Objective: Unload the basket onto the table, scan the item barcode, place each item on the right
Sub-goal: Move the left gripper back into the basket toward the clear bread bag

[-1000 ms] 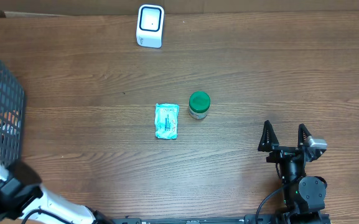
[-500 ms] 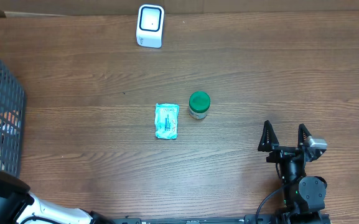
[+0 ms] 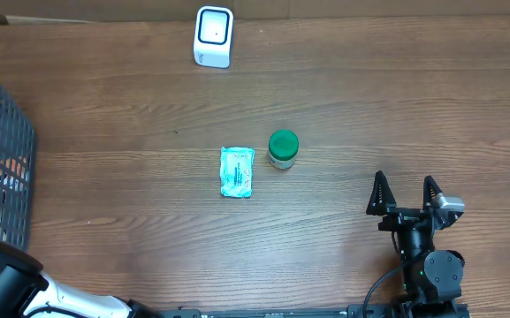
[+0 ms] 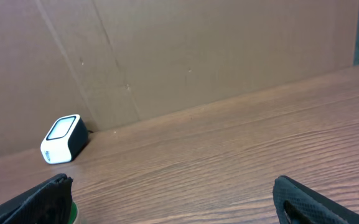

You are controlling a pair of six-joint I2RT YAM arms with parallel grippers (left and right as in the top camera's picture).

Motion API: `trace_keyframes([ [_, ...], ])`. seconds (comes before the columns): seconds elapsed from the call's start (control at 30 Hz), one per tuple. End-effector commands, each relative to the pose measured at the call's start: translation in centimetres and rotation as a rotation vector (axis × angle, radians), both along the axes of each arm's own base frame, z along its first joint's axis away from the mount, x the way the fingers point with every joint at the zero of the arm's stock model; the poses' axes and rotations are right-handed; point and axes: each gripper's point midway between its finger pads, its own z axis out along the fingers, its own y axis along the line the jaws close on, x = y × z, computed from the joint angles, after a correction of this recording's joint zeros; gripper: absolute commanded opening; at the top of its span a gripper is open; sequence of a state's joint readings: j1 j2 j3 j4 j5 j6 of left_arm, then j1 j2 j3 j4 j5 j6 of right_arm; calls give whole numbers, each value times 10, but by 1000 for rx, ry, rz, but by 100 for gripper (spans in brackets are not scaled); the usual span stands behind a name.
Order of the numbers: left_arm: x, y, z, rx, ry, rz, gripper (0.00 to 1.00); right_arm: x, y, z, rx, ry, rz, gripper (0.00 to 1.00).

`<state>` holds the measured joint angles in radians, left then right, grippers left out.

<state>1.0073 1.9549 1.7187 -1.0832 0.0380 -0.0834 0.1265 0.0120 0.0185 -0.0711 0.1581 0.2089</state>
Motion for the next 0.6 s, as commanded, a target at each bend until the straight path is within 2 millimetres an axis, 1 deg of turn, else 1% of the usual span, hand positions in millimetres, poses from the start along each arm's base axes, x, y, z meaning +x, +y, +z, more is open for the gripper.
trace_keyframes([
  [0.0, 7, -20, -26, -44, -3, -175, 70, 0, 0, -2, -3, -2, -1, 100],
  [0.13, 0, -24, -52, -49, 27, -184, 67, 0, 0, -2, -3, -2, -1, 100],
  [0.23, -2, -24, -61, -42, 32, -182, 67, 0, 0, -2, -3, -2, -2, 100],
  [0.33, -3, -25, -67, -37, 35, -203, 72, 0, 0, -2, -3, -2, -1, 100],
  [0.43, -6, -25, -69, -25, 58, -254, 72, 0, 0, -2, -3, -2, -1, 100],
  [0.57, -12, -19, -69, 2, 101, -244, 75, 0, 0, -2, -3, -2, -1, 100],
])
